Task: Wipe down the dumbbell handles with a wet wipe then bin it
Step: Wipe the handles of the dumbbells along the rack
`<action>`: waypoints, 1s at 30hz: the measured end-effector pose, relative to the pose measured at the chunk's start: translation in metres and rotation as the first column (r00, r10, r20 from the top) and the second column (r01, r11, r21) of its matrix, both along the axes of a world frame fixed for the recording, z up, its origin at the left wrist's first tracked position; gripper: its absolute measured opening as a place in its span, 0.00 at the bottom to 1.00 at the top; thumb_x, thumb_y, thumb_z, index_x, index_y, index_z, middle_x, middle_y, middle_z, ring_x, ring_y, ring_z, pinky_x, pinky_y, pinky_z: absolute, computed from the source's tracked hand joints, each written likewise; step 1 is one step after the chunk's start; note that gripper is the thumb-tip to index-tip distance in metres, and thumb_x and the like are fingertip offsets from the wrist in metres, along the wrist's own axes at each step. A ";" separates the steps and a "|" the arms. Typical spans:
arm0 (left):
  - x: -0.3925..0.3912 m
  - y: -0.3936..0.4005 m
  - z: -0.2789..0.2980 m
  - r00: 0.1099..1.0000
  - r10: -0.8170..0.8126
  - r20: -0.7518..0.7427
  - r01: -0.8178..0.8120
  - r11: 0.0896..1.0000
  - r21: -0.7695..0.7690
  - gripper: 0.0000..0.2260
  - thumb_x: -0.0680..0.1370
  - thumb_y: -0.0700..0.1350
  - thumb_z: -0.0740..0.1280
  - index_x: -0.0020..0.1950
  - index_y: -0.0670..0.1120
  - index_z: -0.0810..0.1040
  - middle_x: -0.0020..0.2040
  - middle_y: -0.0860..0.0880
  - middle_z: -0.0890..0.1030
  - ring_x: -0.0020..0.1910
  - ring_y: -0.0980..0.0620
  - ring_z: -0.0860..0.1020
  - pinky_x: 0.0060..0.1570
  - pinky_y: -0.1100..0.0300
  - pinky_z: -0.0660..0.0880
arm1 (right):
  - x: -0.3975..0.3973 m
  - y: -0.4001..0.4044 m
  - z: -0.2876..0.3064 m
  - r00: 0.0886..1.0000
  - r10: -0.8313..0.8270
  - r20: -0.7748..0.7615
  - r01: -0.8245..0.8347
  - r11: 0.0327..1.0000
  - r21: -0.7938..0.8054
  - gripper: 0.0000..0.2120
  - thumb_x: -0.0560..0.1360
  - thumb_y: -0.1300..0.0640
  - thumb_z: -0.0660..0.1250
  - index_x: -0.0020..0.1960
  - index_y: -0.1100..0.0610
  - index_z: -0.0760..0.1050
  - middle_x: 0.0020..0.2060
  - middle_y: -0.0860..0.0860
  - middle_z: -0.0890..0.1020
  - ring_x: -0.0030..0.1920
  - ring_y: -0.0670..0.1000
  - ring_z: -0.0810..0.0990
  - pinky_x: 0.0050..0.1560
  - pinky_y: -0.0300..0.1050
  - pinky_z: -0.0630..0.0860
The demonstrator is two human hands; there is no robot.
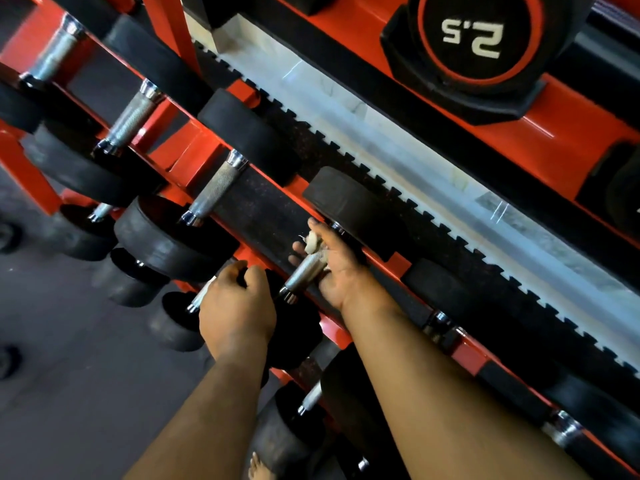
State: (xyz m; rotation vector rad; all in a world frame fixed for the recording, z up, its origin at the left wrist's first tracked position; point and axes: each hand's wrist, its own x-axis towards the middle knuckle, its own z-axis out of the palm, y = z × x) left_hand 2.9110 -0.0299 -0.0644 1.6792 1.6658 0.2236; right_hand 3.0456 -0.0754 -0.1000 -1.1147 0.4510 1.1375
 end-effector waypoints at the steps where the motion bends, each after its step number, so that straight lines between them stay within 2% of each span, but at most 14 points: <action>1: 0.000 0.000 0.001 1.000 0.002 -0.003 -0.002 1.000 -0.001 0.18 0.77 0.54 0.57 0.57 0.51 0.83 0.41 0.50 0.81 0.42 0.46 0.78 0.40 0.53 0.72 | -0.003 -0.004 -0.001 1.000 -0.019 0.005 0.019 0.999 0.027 0.09 0.73 0.51 0.74 0.46 0.55 0.77 0.44 0.52 0.79 0.41 0.47 0.83 0.56 0.51 0.79; 4: 0.000 0.001 0.001 1.000 0.011 -0.012 -0.011 1.000 0.005 0.17 0.77 0.54 0.58 0.56 0.51 0.83 0.41 0.48 0.81 0.42 0.44 0.78 0.41 0.53 0.73 | -0.024 -0.019 0.004 0.986 -0.160 0.037 0.160 0.987 0.001 0.15 0.72 0.55 0.74 0.57 0.57 0.79 0.49 0.55 0.84 0.48 0.50 0.83 0.55 0.52 0.79; 6: 0.001 0.000 0.002 1.000 0.013 -0.024 -0.013 1.000 0.002 0.14 0.77 0.54 0.58 0.51 0.51 0.82 0.39 0.49 0.80 0.43 0.43 0.78 0.41 0.52 0.73 | -0.035 -0.019 0.001 0.962 -0.260 0.086 0.266 0.961 -0.076 0.17 0.73 0.59 0.74 0.61 0.57 0.79 0.52 0.55 0.85 0.48 0.52 0.84 0.53 0.52 0.79; 9: 0.003 0.000 0.006 0.999 0.020 -0.029 -0.020 1.000 -0.003 0.11 0.77 0.52 0.59 0.45 0.51 0.79 0.37 0.50 0.78 0.41 0.44 0.77 0.41 0.52 0.71 | -0.028 -0.005 0.006 0.991 -0.104 0.079 0.117 0.976 -0.184 0.13 0.73 0.53 0.75 0.55 0.57 0.82 0.45 0.51 0.85 0.44 0.48 0.83 0.45 0.45 0.79; 12: 0.003 -0.001 0.008 0.999 0.022 -0.024 -0.022 1.000 -0.007 0.10 0.78 0.52 0.59 0.44 0.52 0.79 0.37 0.51 0.78 0.39 0.45 0.76 0.41 0.52 0.70 | -0.014 0.004 0.007 0.999 0.033 0.012 -0.031 0.994 -0.101 0.08 0.76 0.50 0.71 0.45 0.55 0.77 0.40 0.48 0.80 0.40 0.47 0.83 0.48 0.46 0.78; 14: 0.002 -0.001 0.008 1.000 0.022 -0.019 -0.022 1.000 0.002 0.10 0.78 0.52 0.59 0.43 0.51 0.78 0.35 0.51 0.77 0.38 0.46 0.76 0.39 0.53 0.69 | -0.013 -0.002 0.004 0.999 0.047 0.017 -0.047 0.998 -0.033 0.09 0.76 0.50 0.71 0.45 0.55 0.77 0.41 0.49 0.80 0.41 0.47 0.84 0.52 0.48 0.78; 16: 0.002 0.000 0.007 1.000 0.014 -0.020 -0.014 1.000 0.004 0.10 0.78 0.52 0.59 0.45 0.52 0.79 0.35 0.51 0.77 0.38 0.47 0.76 0.38 0.53 0.69 | -0.020 -0.014 0.000 0.998 0.042 0.044 -0.042 0.999 -0.007 0.07 0.75 0.50 0.71 0.47 0.54 0.80 0.43 0.49 0.83 0.45 0.47 0.83 0.51 0.45 0.78; 19: 0.002 0.000 0.005 1.000 0.001 -0.020 0.000 1.000 0.009 0.11 0.77 0.54 0.58 0.45 0.52 0.78 0.35 0.51 0.77 0.39 0.44 0.76 0.38 0.53 0.69 | -0.040 -0.028 0.006 0.995 -0.055 0.080 0.059 0.997 -0.047 0.04 0.75 0.56 0.71 0.48 0.53 0.84 0.39 0.47 0.85 0.40 0.47 0.82 0.49 0.45 0.76; 21: 0.002 0.000 0.005 1.000 -0.003 -0.017 0.003 1.000 0.018 0.11 0.76 0.53 0.58 0.45 0.52 0.79 0.37 0.49 0.78 0.40 0.43 0.77 0.39 0.52 0.72 | -0.045 -0.021 0.009 0.997 -0.066 0.038 0.069 0.994 -0.088 0.08 0.75 0.56 0.73 0.53 0.56 0.84 0.42 0.50 0.86 0.39 0.48 0.84 0.45 0.44 0.79; 23: 0.002 -0.001 0.006 1.000 0.001 -0.015 -0.001 1.000 0.024 0.11 0.77 0.53 0.58 0.48 0.53 0.80 0.40 0.48 0.80 0.42 0.43 0.77 0.42 0.51 0.74 | -0.042 -0.010 0.014 1.000 0.016 -0.007 -0.017 0.989 -0.149 0.06 0.74 0.54 0.74 0.46 0.57 0.82 0.39 0.51 0.84 0.36 0.48 0.83 0.41 0.43 0.80; 26: 0.001 0.000 0.006 1.000 0.001 -0.015 -0.001 1.000 0.022 0.11 0.78 0.52 0.59 0.46 0.52 0.80 0.38 0.49 0.79 0.41 0.43 0.77 0.40 0.53 0.69 | -0.030 -0.005 0.010 0.995 0.096 -0.023 -0.098 0.990 -0.100 0.13 0.75 0.53 0.72 0.35 0.56 0.75 0.34 0.51 0.83 0.36 0.50 0.83 0.47 0.47 0.79; 28: 0.002 0.000 0.006 1.000 0.001 -0.017 -0.001 1.000 0.020 0.11 0.78 0.52 0.59 0.45 0.51 0.79 0.37 0.49 0.78 0.41 0.43 0.77 0.39 0.53 0.69 | -0.033 -0.012 0.011 0.994 0.103 -0.023 -0.104 0.994 -0.018 0.10 0.76 0.52 0.71 0.39 0.56 0.78 0.39 0.51 0.84 0.41 0.49 0.83 0.48 0.45 0.79; 29: 0.002 0.000 0.006 1.000 0.002 -0.019 -0.001 1.000 0.020 0.10 0.78 0.52 0.59 0.45 0.52 0.78 0.37 0.49 0.79 0.41 0.43 0.77 0.39 0.53 0.69 | -0.038 -0.019 0.011 0.997 0.075 -0.017 -0.075 0.997 -0.015 0.07 0.76 0.52 0.71 0.46 0.56 0.81 0.44 0.51 0.85 0.44 0.49 0.84 0.48 0.45 0.79; 30: 0.002 0.000 0.007 1.000 0.005 -0.019 -0.004 1.000 0.017 0.09 0.78 0.51 0.59 0.44 0.53 0.77 0.38 0.49 0.79 0.41 0.43 0.77 0.40 0.52 0.71 | -0.044 -0.025 0.011 1.000 0.020 -0.003 -0.020 0.999 -0.027 0.08 0.76 0.53 0.72 0.52 0.56 0.82 0.48 0.52 0.86 0.46 0.49 0.84 0.47 0.45 0.80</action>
